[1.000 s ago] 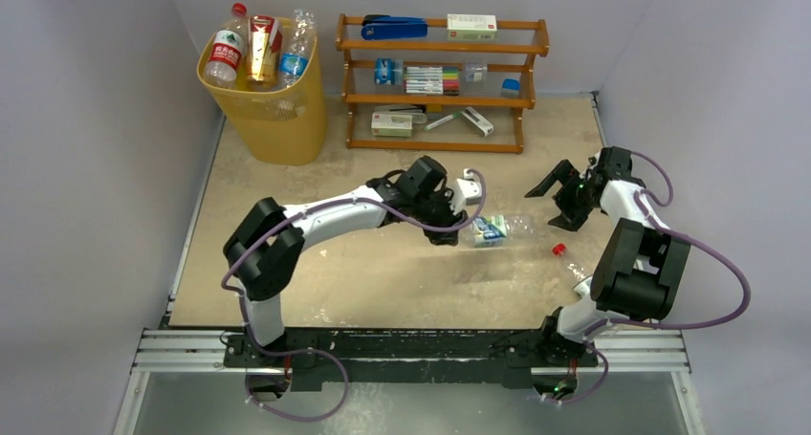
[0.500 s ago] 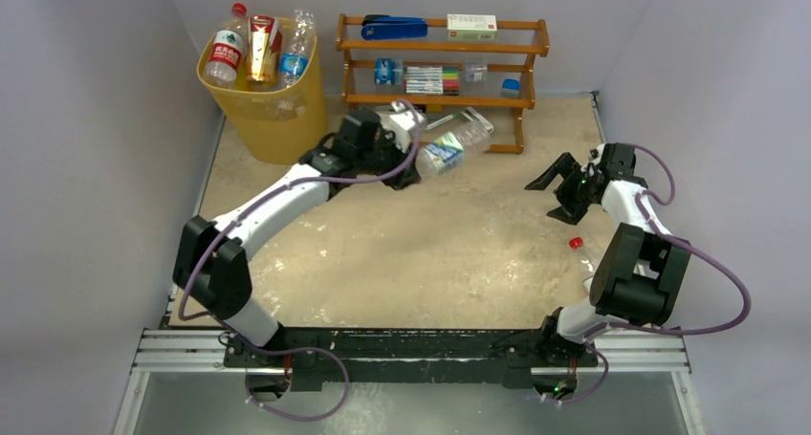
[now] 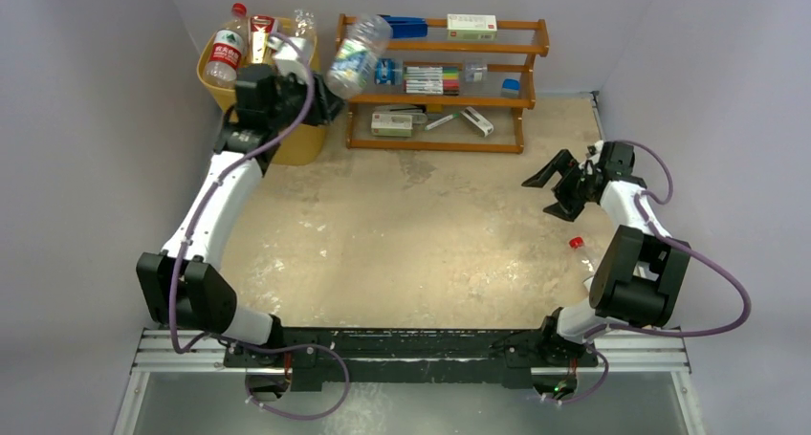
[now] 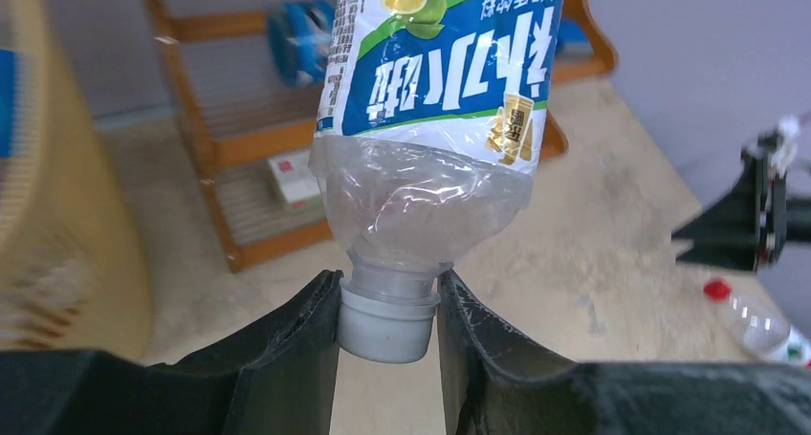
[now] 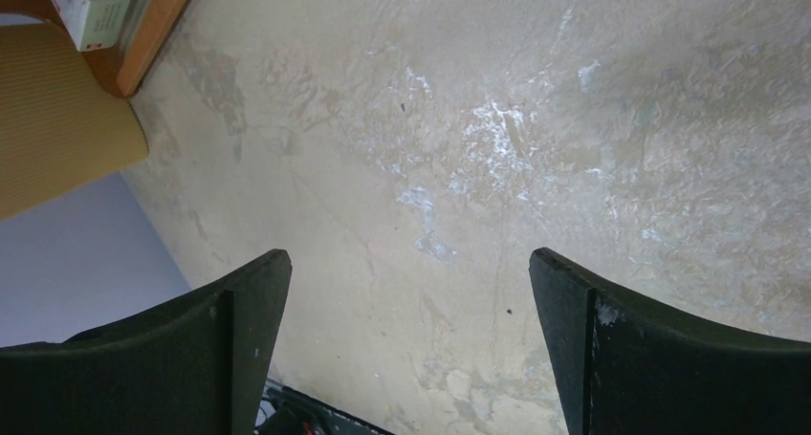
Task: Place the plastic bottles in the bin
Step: Place the plastic bottle in the trash bin.
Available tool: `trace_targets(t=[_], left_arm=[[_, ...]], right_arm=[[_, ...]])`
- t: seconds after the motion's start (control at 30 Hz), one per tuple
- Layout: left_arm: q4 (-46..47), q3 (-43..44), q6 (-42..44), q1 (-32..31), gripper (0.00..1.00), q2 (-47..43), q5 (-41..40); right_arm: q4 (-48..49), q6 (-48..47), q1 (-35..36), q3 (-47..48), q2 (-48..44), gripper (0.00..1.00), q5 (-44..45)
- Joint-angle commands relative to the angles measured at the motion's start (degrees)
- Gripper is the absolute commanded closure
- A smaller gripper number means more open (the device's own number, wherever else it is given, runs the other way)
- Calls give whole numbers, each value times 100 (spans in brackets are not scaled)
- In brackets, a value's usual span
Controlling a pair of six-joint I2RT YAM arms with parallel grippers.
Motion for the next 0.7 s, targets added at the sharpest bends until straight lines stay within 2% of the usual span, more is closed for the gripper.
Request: trace_targets(t=[0.0,0.13,0.37,0.67], left_arm=[[1029,410,-1027,885,68,-321,283],[1260,769,-1574,1656,67,-165,432],[997,1615,-2225,2580,66,334,487],[184,2292,-2139,2877,65,1199,433]], right_arm=[[182,65,80,-49,-201,3,-245],[256,82,107,-96,-193,3,-292],[372,67,141,-287,-123,3,-371],[441,59,178,-272,3,3,-423]])
